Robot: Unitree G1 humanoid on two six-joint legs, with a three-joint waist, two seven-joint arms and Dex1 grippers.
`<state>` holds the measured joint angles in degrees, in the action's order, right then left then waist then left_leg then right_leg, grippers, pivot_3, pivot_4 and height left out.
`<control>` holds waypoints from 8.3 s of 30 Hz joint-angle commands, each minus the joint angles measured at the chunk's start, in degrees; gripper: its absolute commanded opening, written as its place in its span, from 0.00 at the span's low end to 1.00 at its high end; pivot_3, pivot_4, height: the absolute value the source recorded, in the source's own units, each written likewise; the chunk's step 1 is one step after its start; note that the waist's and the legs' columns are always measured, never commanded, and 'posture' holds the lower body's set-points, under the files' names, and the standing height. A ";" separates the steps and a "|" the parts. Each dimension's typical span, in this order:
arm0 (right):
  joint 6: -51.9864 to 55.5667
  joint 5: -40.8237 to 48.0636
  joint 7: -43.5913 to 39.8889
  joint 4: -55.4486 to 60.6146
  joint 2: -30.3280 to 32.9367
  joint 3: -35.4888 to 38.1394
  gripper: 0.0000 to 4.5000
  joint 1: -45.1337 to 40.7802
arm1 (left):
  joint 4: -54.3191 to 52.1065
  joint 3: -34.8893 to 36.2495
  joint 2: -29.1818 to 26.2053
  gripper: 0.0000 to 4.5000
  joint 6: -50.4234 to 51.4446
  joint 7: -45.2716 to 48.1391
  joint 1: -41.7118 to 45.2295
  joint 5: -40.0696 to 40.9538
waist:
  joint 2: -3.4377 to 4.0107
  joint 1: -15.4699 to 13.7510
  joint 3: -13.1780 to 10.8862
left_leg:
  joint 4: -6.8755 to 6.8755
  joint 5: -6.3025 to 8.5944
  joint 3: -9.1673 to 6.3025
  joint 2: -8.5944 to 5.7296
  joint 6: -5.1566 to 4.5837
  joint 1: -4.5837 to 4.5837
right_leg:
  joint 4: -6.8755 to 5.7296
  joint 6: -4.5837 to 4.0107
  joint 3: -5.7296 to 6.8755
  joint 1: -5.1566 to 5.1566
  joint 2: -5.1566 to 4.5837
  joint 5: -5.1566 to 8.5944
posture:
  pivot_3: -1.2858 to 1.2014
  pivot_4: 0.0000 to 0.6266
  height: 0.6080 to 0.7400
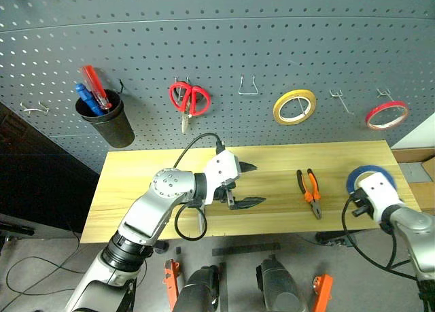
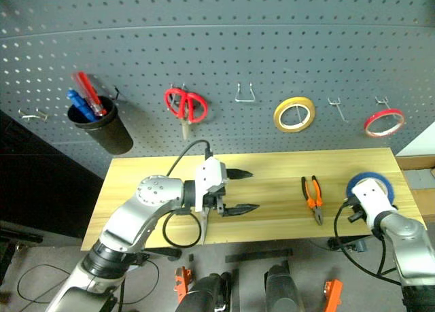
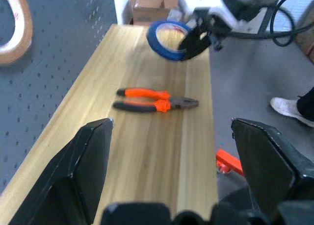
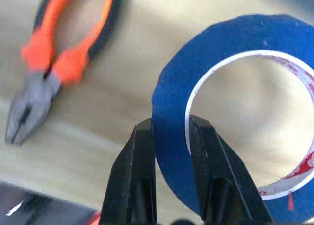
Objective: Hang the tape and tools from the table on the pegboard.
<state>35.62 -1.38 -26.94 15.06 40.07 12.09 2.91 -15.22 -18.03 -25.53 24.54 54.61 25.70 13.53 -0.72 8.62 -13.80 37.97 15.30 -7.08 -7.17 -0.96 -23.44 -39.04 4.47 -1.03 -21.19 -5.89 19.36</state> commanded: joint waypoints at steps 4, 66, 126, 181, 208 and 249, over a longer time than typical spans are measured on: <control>3.44 -11.60 9.26 31.95 -3.54 -3.29 0.09 7.17 | 1.46 3.00 2.35 0.91 -2.64 -1.70 2.49 1.34 | -0.02 0.01 -0.02 | -0.05 0.00 -0.07 0.13 0.01 -0.01 | -0.03 0.00 -0.01 -0.07 0.05 0.00 | 0.36 0.43 1.00; 9.75 1.39 15.91 -31.42 -26.42 -11.30 1.00 -30.83 | 10.96 4.68 -3.49 0.91 -9.67 -0.27 2.04 -3.77 | -0.04 7.45 -0.03 | 0.06 -0.05 1.28 0.39 -0.01 0.11 | -0.97 0.05 -1.31 -0.87 0.34 -0.24 | 0.38 0.40 1.00; -32.26 -2.49 20.16 -31.41 -45.48 -22.24 0.53 -67.06 | -2.04 31.35 0.26 0.91 -2.77 -26.44 -17.61 5.42 | -0.26 3.58 0.30 | -0.03 -0.29 1.39 0.95 0.45 0.36 | -0.98 -0.32 -1.25 -1.46 0.87 -1.03 | 0.45 0.31 1.00; -32.59 -5.40 17.78 -46.76 -42.59 -20.80 0.99 -54.63 | 1.88 24.87 1.73 0.91 1.26 -30.30 -13.91 2.15 | -0.71 2.65 0.63 | 0.02 -0.50 1.38 0.99 0.77 0.47 | -1.79 -0.34 -1.32 -1.67 0.92 -1.05 | 0.45 0.34 1.00; 23.45 24.51 -12.14 18.28 -17.38 -28.39 0.99 -31.03 | 11.13 14.36 16.80 0.91 30.46 -53.56 -15.71 -9.39 | -1.03 -0.74 0.43 | 0.07 -0.35 1.21 0.98 0.52 0.05 | -1.65 -0.45 -1.24 -1.95 0.85 -1.11 | 0.41 0.42 1.00; 23.06 31.90 -11.11 21.02 -6.05 -16.01 1.00 -29.92 | -3.03 28.45 3.50 0.08 24.80 -18.61 -20.18 16.17 | -0.92 -0.54 0.17 | -0.05 -0.24 1.21 1.05 0.36 -0.36 | -0.78 -0.46 -1.12 -2.02 0.82 -1.15 | 0.41 0.42 1.00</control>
<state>59.82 29.02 -37.29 33.61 33.25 -6.35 -27.02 -13.98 9.28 -20.96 51.72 31.60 5.35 26.26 -1.64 8.08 -13.64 37.93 15.07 -5.87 -6.13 -0.61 -23.83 -39.80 4.00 -2.14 -23.21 -5.07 18.21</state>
